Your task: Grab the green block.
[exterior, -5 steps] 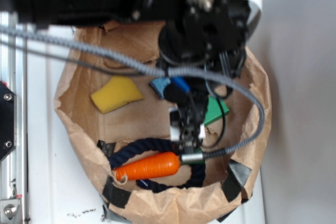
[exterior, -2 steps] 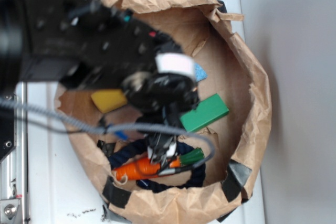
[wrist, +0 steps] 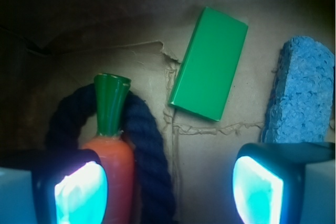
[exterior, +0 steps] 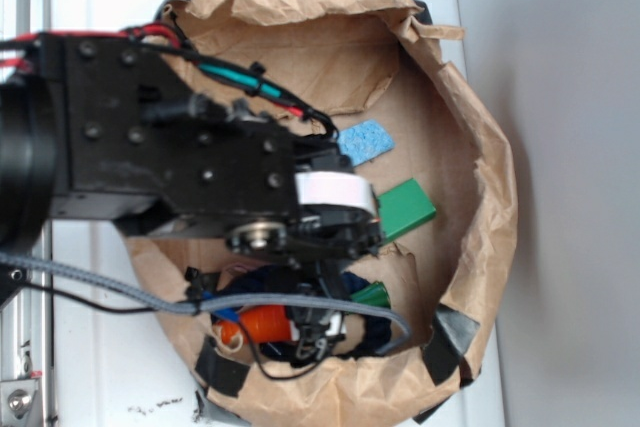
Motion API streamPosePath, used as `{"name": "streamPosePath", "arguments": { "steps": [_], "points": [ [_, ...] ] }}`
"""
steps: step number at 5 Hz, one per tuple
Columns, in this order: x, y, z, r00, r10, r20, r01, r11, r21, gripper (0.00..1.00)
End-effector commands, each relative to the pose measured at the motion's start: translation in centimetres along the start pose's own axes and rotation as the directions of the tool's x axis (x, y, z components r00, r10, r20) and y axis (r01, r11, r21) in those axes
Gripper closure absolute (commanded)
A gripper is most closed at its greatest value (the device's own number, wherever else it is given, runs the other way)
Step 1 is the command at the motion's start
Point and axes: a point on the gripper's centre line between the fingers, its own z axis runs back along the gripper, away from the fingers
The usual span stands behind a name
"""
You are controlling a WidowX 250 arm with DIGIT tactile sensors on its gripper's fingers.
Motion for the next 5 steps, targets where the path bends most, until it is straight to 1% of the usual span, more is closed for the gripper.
{"name": "streamPosePath", "arguments": {
  "steps": [1, 2, 3, 4, 5],
  "points": [
    [3.6, 0.5, 1.9, 0.994, 0.106, -0.006, -0.107, 0.992, -0.061, 0.00],
    [3.9, 0.9, 1.5, 0.989, 0.150, -0.010, -0.151, 0.986, -0.074, 0.00],
    [3.8, 0.1, 0.0, 0.981, 0.192, 0.032, -0.191, 0.981, -0.042, 0.00],
    [4.0, 0.0, -0.7, 0.975, 0.218, 0.043, -0.217, 0.976, -0.029, 0.00],
    [3.8, 0.2, -1.4, 0.973, 0.221, 0.065, -0.220, 0.975, -0.027, 0.00]
  ]
}}
